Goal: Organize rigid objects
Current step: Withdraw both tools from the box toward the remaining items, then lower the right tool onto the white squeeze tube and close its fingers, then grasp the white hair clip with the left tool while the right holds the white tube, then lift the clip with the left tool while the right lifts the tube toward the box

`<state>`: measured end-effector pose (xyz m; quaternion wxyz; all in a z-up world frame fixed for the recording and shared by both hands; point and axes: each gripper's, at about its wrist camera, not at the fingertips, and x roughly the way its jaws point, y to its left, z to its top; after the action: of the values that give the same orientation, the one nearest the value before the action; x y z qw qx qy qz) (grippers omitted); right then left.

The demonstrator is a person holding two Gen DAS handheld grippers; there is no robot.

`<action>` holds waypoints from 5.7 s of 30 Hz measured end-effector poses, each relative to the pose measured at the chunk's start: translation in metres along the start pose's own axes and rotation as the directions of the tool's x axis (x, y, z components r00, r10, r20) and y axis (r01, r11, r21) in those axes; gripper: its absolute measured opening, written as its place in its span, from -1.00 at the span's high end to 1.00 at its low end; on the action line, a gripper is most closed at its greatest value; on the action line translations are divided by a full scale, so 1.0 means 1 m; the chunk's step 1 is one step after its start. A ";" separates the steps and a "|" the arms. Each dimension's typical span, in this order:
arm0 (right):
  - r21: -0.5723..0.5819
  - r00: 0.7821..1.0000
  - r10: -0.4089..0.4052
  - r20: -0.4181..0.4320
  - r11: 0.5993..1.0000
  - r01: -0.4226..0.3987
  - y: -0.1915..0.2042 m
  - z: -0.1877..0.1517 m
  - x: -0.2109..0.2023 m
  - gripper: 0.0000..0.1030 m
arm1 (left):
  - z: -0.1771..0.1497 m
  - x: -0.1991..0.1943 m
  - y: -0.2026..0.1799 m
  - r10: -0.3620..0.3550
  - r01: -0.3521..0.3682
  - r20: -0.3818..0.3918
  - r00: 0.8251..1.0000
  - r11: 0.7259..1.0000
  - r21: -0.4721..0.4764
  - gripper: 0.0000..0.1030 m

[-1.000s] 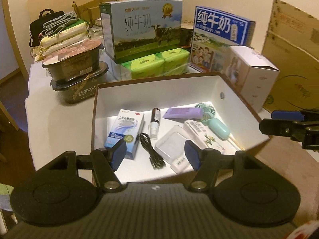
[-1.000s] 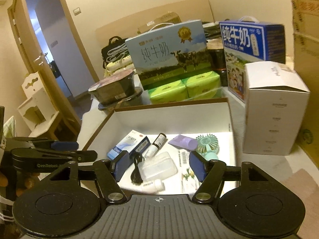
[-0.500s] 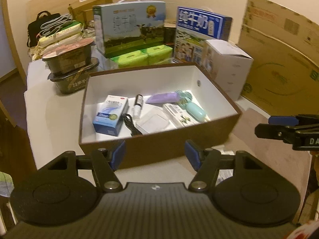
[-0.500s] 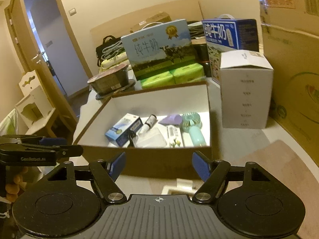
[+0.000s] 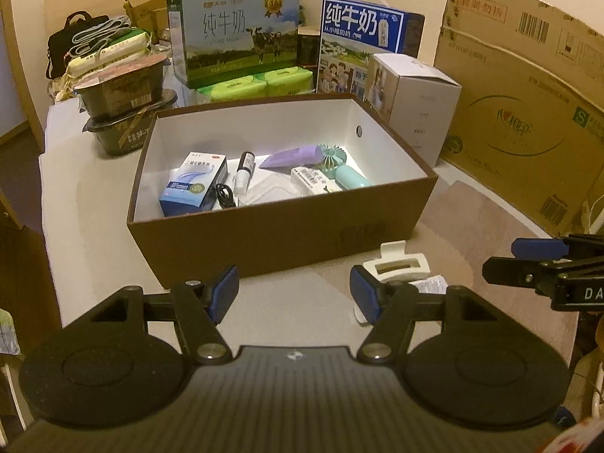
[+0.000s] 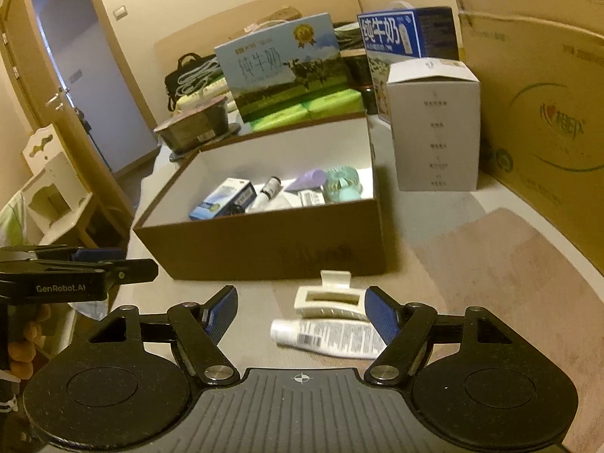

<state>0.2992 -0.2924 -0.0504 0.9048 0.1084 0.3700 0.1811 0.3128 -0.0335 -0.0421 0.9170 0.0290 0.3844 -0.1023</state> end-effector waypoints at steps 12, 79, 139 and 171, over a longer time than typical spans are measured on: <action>0.021 0.997 -0.045 -0.068 0.999 0.047 -0.022 -0.021 0.022 -0.44 | -0.029 0.027 -0.009 0.035 -0.035 -0.048 0.998 0.999 0.010 -0.22; -0.221 0.982 -0.068 -0.179 0.975 0.027 0.008 -0.077 0.116 0.20 | -0.080 0.090 0.007 0.086 -0.090 -0.194 0.977 0.996 -0.013 -0.22; -0.080 0.970 -0.207 -0.128 0.977 0.198 -0.054 -0.069 0.089 0.20 | -0.087 0.109 -0.040 -0.059 0.065 -0.044 0.997 0.985 0.160 0.33; -0.128 0.972 -0.168 -0.163 0.981 0.148 -0.023 -0.065 0.090 0.25 | -0.073 0.095 -0.024 -0.023 0.031 -0.057 0.998 0.989 0.146 0.27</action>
<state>0.3180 -0.2731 -0.1607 0.8854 0.0101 0.4438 0.1379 0.3217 -0.0634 -0.1600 0.9000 0.0939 0.4014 -0.1419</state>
